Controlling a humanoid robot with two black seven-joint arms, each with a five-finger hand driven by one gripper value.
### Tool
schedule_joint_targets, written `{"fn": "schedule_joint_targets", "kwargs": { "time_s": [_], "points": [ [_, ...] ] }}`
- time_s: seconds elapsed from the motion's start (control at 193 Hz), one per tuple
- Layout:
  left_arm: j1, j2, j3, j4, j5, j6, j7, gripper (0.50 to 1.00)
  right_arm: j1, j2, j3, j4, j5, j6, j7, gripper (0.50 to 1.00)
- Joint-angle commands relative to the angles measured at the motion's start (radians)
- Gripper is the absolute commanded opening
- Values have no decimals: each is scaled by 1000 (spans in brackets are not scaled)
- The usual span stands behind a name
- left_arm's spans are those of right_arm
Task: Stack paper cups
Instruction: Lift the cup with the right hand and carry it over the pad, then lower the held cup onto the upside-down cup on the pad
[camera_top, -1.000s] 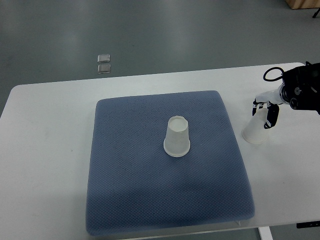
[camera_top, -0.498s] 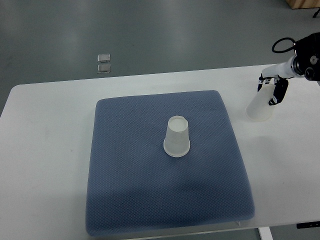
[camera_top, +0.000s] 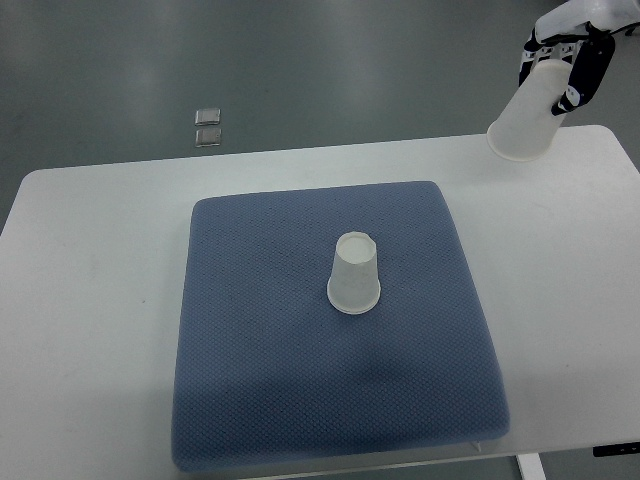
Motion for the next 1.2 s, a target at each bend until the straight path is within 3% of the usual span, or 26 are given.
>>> {"fn": "schedule_joint_targets", "kwargs": {
  "time_s": [0.0, 0.171, 0.358, 0.689, 1.192],
  "points": [
    [0, 0, 0, 2, 0, 0, 0, 1000, 20, 6, 0, 3, 2, 6, 0, 590],
    [0, 0, 0, 0, 0, 0, 0, 1000, 61, 57, 23, 34, 77, 3, 3, 592],
    [0, 0, -2, 2, 0, 0, 0, 1000, 153, 222, 61, 71, 246, 1, 3, 592],
    [0, 0, -5, 2, 0, 0, 0, 1000, 141, 503, 114, 72, 332, -38, 6, 594],
    [0, 0, -3, 0, -2, 0, 0, 1000, 49, 563, 114, 72, 342, -109, 6, 603]
  ]
}}
